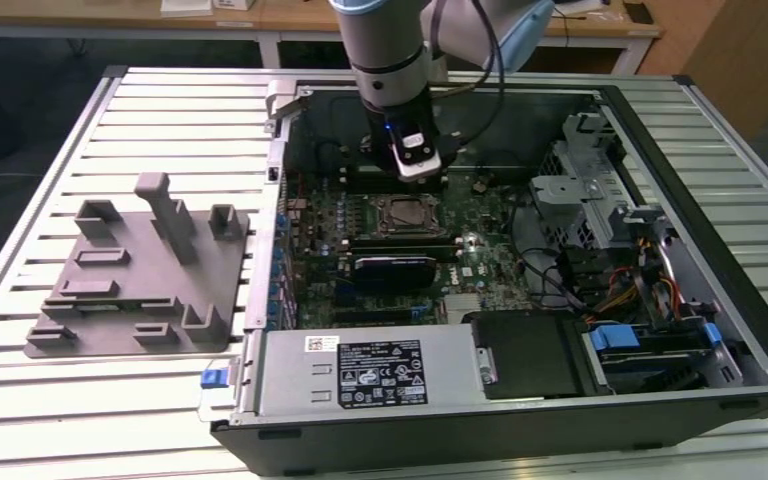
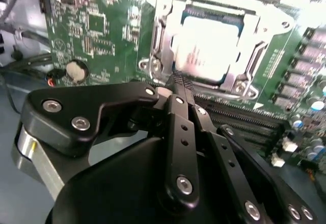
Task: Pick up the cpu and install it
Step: 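Install the first cpu locking lever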
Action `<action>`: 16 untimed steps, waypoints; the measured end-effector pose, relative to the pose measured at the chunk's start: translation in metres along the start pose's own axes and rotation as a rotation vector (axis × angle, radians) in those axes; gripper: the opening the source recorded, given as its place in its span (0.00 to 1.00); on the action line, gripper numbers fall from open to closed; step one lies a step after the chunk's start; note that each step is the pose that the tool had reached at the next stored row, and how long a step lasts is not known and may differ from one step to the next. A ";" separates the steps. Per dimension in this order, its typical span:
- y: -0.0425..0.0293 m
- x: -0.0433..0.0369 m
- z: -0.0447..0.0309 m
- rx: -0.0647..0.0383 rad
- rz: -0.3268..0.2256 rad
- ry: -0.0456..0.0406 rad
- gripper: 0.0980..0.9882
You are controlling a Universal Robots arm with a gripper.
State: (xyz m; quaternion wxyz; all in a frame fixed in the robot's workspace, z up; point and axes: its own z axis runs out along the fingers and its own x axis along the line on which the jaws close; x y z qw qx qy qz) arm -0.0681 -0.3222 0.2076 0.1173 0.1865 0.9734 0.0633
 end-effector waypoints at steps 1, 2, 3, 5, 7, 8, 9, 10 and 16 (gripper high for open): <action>-0.0022 -0.0010 -0.0002 0.000 0.000 0.0004 0.01; -0.0043 -0.0019 -0.0004 0.001 0.000 0.0009 0.01; -0.0065 -0.0029 -0.0005 0.001 0.000 0.0014 0.01; -0.0112 -0.0050 -0.0009 0.001 0.000 0.0023 0.01; -0.0155 -0.0070 -0.0012 0.002 0.001 0.0035 0.01; -0.0177 -0.0080 -0.0014 0.002 0.001 0.0040 0.01; -0.0207 -0.0095 -0.0016 0.002 0.001 0.0051 0.01; -0.0225 -0.0105 -0.0017 0.003 0.001 0.0064 0.01; -0.0275 -0.0165 -0.0004 0.030 0.007 0.0723 0.01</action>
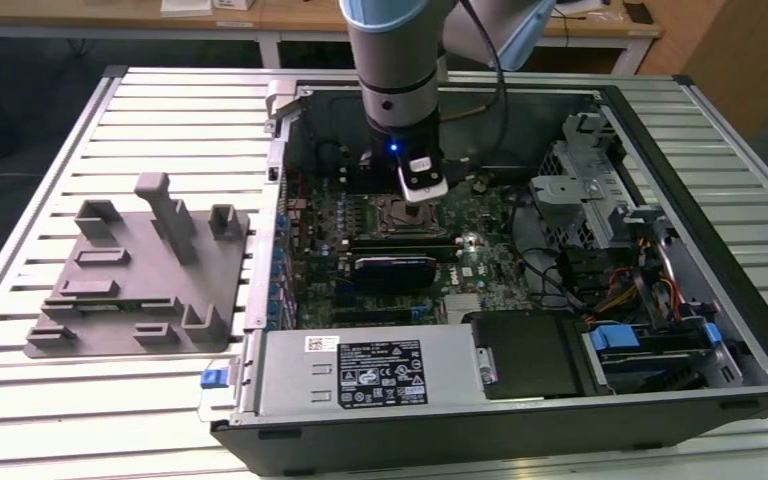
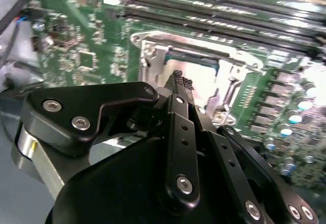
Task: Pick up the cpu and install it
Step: 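Install the first cpu locking lever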
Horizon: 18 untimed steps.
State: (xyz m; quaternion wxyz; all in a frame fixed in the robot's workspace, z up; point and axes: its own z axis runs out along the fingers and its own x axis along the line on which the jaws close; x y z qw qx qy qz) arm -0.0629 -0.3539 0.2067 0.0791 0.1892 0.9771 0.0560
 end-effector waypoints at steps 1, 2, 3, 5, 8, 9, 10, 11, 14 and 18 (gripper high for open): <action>-0.0004 -0.0009 0.0001 0.007 0.001 0.0159 0.01; -0.0006 -0.0019 0.0003 0.013 0.003 0.0318 0.01; -0.0007 -0.0027 0.0005 0.020 0.004 0.0485 0.01; -0.0004 -0.0039 0.0007 0.029 0.006 0.0695 0.01; -0.0005 -0.0039 0.0007 0.029 0.006 0.0700 0.01; -0.0004 -0.0039 0.0008 0.029 0.006 0.0700 0.01; -0.0004 -0.0039 0.0008 0.029 0.006 0.0700 0.01; -0.0004 -0.0040 0.0003 0.029 0.006 0.0701 0.01; 0.0003 -0.0046 -0.0042 0.029 0.006 0.0701 0.01; 0.0017 -0.0059 -0.0139 0.029 0.006 0.0700 0.01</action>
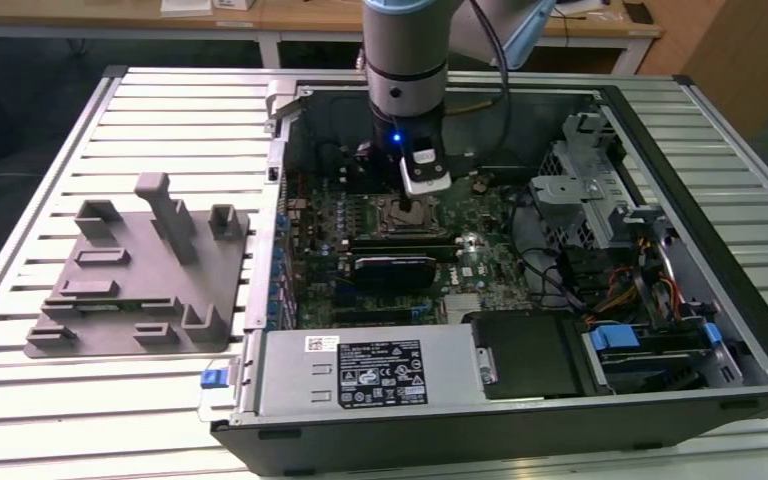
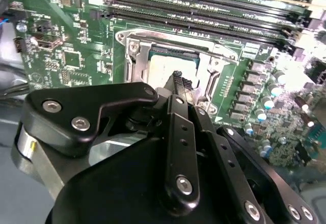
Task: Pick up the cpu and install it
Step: 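Install the first cpu locking lever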
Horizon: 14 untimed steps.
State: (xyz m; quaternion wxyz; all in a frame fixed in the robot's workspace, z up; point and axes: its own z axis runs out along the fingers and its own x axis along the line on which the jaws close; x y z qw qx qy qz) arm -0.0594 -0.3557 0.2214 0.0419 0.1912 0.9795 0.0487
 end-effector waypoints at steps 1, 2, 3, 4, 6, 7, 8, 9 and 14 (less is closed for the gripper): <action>0.0003 -0.0001 -0.0025 0.000 0.000 0.0000 0.01; 0.0005 -0.0003 -0.0047 0.000 0.000 0.0000 0.01; 0.0008 -0.0004 -0.0068 0.000 0.000 0.0000 0.01; 0.0010 -0.0006 -0.0087 0.000 0.000 0.0000 0.01; 0.0013 -0.0008 -0.0117 0.000 0.000 0.0000 0.01; 0.0014 -0.0010 -0.0120 0.000 0.000 0.0000 0.01; 0.0017 -0.0017 -0.0118 0.000 0.000 0.0001 0.01; 0.0021 -0.0027 -0.0118 0.000 0.000 0.0001 0.01; 0.0032 -0.0056 -0.0115 0.000 0.000 0.0004 0.01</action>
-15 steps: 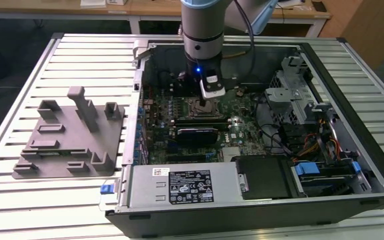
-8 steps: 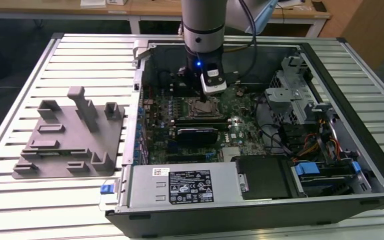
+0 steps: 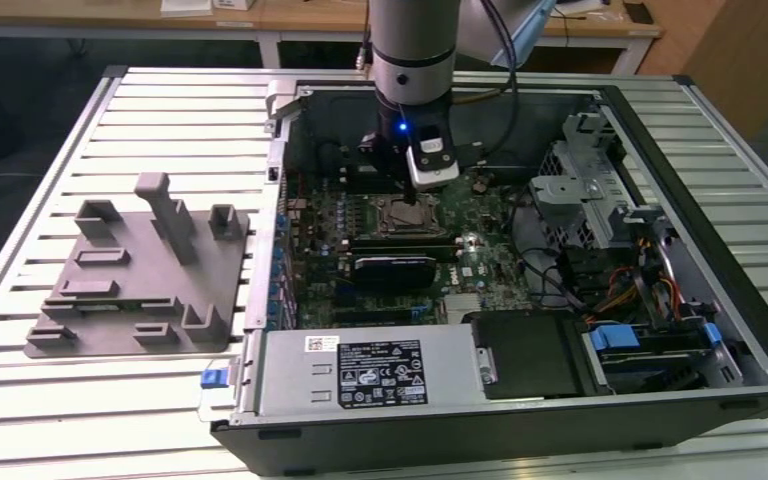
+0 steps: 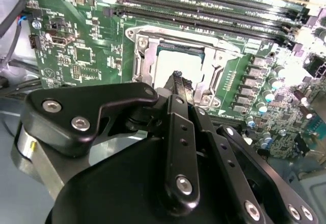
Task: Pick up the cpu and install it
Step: 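Install the first cpu locking lever, then install the second cpu locking lever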
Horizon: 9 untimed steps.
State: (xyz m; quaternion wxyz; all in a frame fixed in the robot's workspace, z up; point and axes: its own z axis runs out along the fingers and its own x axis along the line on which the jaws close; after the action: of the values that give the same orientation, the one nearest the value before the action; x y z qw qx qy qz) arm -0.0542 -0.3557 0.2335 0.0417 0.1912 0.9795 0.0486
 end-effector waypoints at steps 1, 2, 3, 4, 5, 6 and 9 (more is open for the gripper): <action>0.0000 0.0000 0.0000 0.000 0.000 0.0000 0.01; 0.0001 0.0000 0.0000 0.000 0.000 0.0000 0.01; 0.0001 -0.0001 0.0000 0.000 0.000 0.0000 0.01; 0.0001 -0.0002 0.0000 0.000 0.000 0.0000 0.01; 0.0001 -0.0002 0.0000 0.000 0.000 0.0000 0.01; 0.0002 -0.0002 -0.0001 0.000 0.000 0.0000 0.01; 0.0004 -0.0004 -0.0020 0.000 0.000 0.0000 0.01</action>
State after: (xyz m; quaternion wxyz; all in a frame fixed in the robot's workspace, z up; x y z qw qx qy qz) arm -0.0539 -0.3557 0.2355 0.0417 0.1912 0.9795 0.0486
